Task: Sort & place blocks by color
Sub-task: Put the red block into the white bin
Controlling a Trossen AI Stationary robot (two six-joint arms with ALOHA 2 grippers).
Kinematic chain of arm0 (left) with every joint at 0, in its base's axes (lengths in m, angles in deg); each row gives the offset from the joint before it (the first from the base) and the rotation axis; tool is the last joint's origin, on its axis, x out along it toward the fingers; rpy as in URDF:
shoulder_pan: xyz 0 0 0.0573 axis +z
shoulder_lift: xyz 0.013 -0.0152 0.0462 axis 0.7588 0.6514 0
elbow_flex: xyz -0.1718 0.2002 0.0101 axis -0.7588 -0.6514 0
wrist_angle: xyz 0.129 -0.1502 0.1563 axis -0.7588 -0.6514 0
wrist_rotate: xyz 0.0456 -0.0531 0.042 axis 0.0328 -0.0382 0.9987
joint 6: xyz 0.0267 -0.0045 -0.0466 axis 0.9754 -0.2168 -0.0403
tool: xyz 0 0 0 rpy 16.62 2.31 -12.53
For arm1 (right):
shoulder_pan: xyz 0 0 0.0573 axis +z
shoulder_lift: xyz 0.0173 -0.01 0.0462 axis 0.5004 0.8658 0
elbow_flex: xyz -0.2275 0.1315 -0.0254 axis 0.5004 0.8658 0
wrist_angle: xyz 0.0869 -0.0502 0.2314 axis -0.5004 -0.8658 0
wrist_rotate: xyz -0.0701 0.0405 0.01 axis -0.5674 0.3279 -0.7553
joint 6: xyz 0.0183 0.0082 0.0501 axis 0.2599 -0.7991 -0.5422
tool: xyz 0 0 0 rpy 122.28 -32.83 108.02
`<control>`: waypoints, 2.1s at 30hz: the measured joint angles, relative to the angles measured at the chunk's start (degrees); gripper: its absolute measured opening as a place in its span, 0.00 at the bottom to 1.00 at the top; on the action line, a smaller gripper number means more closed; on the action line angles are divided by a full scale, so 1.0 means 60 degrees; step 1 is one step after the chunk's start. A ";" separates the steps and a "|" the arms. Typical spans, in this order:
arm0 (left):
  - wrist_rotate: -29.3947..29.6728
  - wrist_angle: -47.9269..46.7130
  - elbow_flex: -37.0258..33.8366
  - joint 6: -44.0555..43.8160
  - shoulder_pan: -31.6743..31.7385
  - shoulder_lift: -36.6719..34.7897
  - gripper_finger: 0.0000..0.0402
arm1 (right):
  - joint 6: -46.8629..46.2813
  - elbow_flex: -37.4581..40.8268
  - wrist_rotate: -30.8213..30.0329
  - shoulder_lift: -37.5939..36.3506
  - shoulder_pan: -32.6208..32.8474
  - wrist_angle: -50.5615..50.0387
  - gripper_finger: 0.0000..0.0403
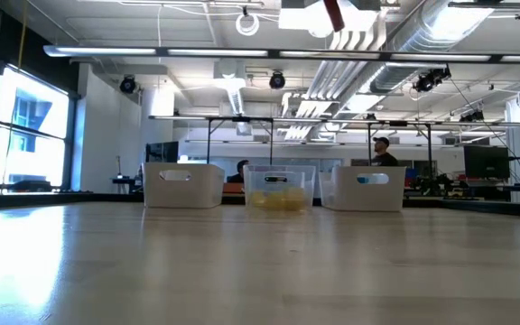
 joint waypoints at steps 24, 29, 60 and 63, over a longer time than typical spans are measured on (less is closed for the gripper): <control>-0.0066 -0.0153 0.0000 0.0374 0.0000 0.0032 0.19 | 0.0255 0.0000 0.0588 0.0007 0.0000 0.0426 0.19; -0.0040 -0.0153 0.0000 0.0419 0.0000 0.0031 0.19 | 0.0225 0.0000 0.0565 0.0004 0.0000 0.0438 0.28; 0.1677 -0.5340 -0.0275 -0.0182 0.4334 0.0032 0.19 | 0.0208 -0.0011 0.0473 0.0004 0.0000 0.0380 0.42; 0.1147 -0.5290 -0.0674 -0.0263 0.5012 0.0051 0.19 | -0.0141 -0.0011 0.0733 0.0004 0.0000 0.0334 0.42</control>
